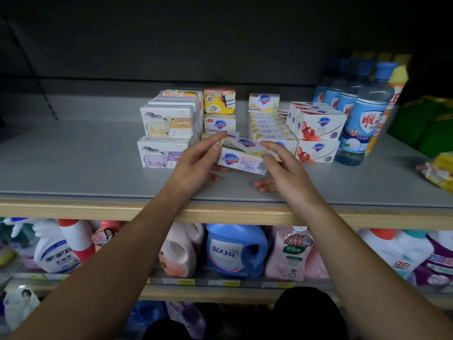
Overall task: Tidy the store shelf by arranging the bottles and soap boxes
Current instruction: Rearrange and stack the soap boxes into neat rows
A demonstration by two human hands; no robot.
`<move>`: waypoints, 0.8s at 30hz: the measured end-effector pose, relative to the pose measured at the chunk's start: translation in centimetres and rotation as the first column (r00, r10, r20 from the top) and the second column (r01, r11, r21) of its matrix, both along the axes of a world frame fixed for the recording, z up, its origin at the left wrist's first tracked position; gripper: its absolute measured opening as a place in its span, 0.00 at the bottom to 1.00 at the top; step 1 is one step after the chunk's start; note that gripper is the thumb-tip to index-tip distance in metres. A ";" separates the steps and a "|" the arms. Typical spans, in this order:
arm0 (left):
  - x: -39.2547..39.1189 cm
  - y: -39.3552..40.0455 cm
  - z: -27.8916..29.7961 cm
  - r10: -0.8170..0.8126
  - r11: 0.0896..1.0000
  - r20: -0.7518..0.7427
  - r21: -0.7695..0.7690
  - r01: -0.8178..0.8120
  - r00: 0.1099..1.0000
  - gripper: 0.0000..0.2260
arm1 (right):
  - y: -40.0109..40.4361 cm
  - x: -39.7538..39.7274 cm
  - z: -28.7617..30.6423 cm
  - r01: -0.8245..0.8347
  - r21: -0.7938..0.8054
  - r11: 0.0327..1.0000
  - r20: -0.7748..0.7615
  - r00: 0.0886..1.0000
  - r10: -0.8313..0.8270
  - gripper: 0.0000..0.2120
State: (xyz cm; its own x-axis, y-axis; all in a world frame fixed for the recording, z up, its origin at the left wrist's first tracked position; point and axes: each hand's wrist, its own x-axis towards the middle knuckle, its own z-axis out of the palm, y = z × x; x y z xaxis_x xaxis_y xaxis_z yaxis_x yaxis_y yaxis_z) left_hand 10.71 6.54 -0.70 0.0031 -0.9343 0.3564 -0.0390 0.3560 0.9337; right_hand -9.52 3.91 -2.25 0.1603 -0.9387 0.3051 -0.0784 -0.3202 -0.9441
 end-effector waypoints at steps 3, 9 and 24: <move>0.0 -0.1 -0.2 -0.026 0.999 0.044 -0.035 0.028 0.999 0.17 | -0.2 -0.1 -0.3 -0.024 -0.018 1.000 -0.018 1.000 0.023 0.24; 0.2 -0.6 -0.9 0.014 0.966 0.232 -0.256 0.047 0.973 0.24 | -0.5 -0.4 -0.9 0.040 -0.064 0.997 -0.218 0.975 -0.053 0.35; -0.4 -0.4 -1.7 0.391 0.760 0.476 -0.650 0.016 0.788 0.23 | 0.3 -0.4 -0.6 0.124 -0.168 0.978 -0.258 0.952 -0.165 0.20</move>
State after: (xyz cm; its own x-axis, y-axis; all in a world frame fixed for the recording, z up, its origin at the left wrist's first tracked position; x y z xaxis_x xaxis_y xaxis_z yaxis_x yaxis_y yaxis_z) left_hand 10.32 6.14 -2.36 -0.2317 -0.5240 0.8196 -0.6002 0.7401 0.3035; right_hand -9.90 4.18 -2.81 0.1218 -0.9055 0.4064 -0.3790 -0.4208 -0.8241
